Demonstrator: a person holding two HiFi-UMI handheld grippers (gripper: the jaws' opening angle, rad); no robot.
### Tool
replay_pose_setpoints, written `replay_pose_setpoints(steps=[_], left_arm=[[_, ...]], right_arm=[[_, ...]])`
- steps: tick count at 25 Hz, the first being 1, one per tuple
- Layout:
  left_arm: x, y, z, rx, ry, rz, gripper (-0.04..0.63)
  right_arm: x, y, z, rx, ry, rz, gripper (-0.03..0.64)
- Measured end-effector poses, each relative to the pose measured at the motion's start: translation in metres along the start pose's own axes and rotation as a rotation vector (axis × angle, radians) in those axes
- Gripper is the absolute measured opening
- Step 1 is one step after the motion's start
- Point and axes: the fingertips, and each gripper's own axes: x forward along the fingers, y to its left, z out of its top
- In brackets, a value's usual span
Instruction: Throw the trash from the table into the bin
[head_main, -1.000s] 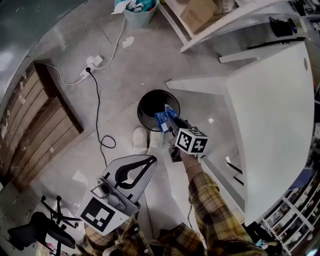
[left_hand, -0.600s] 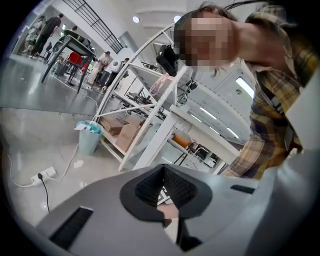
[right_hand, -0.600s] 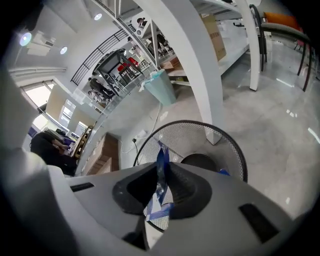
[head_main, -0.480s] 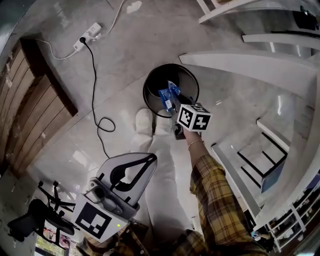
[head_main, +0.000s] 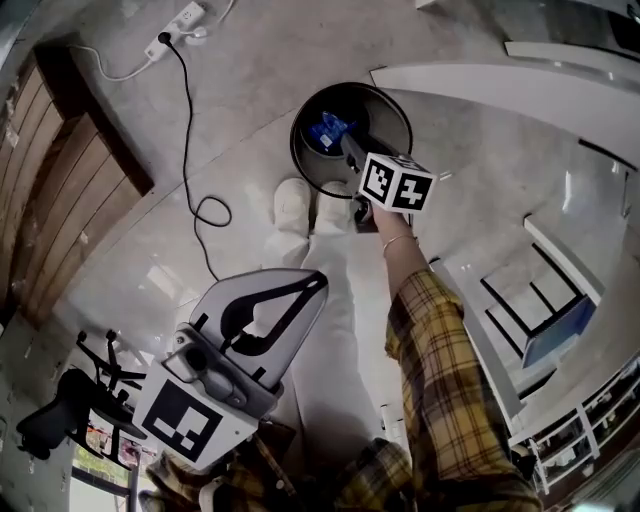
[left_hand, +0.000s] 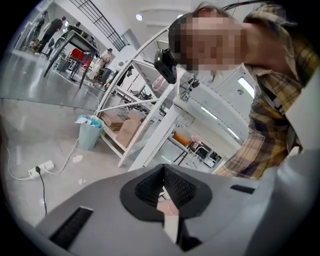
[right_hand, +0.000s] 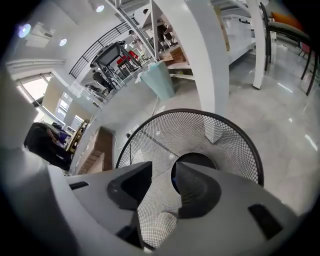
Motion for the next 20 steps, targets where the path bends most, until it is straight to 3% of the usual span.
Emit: replay_pose_setpoints(steps=[11,16,20], left_arm=[[-0.001,-0.051,0.079,0.087,-0.063,-0.039,0.006],[-0.010,-0.103,0.138,0.127,-0.063,-0.094,0.006],[-0.035,-0.138,0.193,0.173,-0.066,-0.112,0.006]], right_arm=[[-0.092,0.039,0.039,0.009,-0.089,0.024,0.126],[-0.167,0.088,0.056,0.010,-0.098,0.073,0.126],[-0.240,0.151,0.074,-0.073,-0.112,0.142,0.123]])
